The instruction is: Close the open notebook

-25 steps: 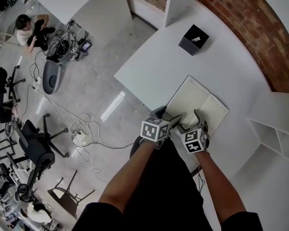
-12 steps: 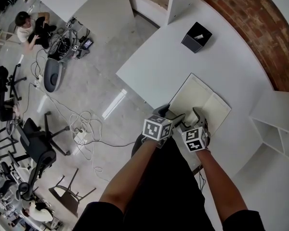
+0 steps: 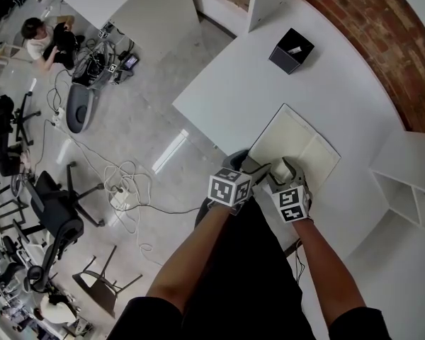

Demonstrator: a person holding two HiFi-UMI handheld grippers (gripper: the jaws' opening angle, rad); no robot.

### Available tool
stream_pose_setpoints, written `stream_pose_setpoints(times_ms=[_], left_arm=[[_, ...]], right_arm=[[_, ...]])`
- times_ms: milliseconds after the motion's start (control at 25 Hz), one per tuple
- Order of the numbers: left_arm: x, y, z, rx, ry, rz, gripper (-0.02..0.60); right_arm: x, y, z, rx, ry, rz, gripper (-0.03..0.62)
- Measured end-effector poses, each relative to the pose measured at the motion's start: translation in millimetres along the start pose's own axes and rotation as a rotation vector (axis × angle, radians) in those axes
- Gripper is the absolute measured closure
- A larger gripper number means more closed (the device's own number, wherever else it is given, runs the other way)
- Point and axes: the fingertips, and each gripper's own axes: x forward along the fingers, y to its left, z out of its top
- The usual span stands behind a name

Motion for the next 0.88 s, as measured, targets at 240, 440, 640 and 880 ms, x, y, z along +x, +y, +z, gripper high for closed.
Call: stream_pose_setpoints(times_ms=[240, 440, 640, 880], left_arm=[[-3.4, 7.2, -12.5, -0.033, 0.000, 0.031, 0.227], [-2.5, 5.9, -9.3, -0.068, -0.022, 0.037, 0.227], [1.5, 2.1, -7.6, -0.115, -0.028, 0.010, 0.227], [0.8, 9.2, -7.6, -0.076, -0.012, 0.122, 0.227]], right_arm=[[-0.9, -0.3, 0.5, 0.008, -0.033, 0.008, 0.333], [-3.4, -1.0, 1.1, 0.015, -0.044, 0.015, 0.338], [-4.2, 0.3, 2.4, 0.015, -0.057, 0.020, 0.344], [-4.8, 0.4, 1.8, 0.020, -0.062, 0.021, 0.345]])
